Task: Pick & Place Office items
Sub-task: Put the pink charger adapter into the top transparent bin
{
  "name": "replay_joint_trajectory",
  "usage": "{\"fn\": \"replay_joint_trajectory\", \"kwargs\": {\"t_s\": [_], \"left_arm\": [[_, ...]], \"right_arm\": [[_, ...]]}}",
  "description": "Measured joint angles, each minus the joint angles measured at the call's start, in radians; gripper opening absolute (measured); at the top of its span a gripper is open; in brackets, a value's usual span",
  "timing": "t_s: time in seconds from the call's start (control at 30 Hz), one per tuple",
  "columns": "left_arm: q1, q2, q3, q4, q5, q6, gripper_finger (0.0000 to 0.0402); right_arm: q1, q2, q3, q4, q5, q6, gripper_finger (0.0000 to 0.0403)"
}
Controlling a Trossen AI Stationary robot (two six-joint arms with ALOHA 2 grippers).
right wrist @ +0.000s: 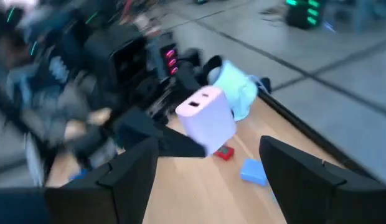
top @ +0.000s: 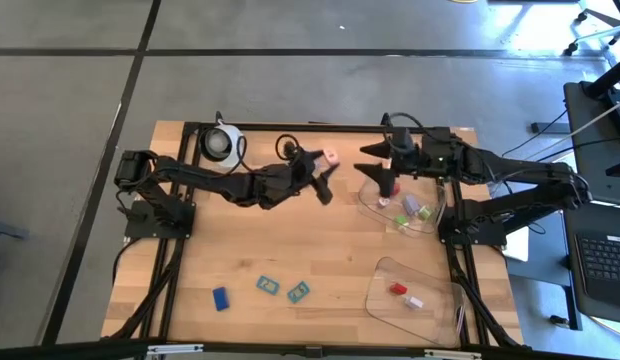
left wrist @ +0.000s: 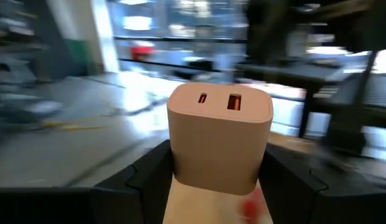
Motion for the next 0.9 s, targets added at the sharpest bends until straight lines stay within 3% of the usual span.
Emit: {"fn": "replay_joint_trajectory", "kwargs": {"t_s": [0.1, 0.17, 0.33, 0.67, 0.9], "left_arm": [[0.002, 0.000, 0.000, 0.000, -0.118, 0.054, 0.0200], [0.008, 0.000, 0.000, -0.001, -0.137, 0.072, 0.0200], [0.018, 0.021, -0.002, 0.005, -0.098, 0.078, 0.0201], [0.000, 0.049, 0.000, -0.021, -0.079, 0.078, 0.0202], [0.005, 0.055, 0.000, -0.021, -0.045, 0.079, 0.0200]], "right_arm": [[0.000, 0.033, 0.000, 0.038, 0.033, 0.139, 0.0284], [0.000, 0.064, 0.000, 0.075, 0.002, 0.147, 0.0284], [0.010, 0.157, 0.000, 0.160, -0.068, 0.126, 0.0284], [0.010, 0.193, 0.000, 0.170, 0.066, -0.003, 0.0284], [0.010, 0.225, 0.000, 0.172, 0.063, 0.004, 0.0307]]}}
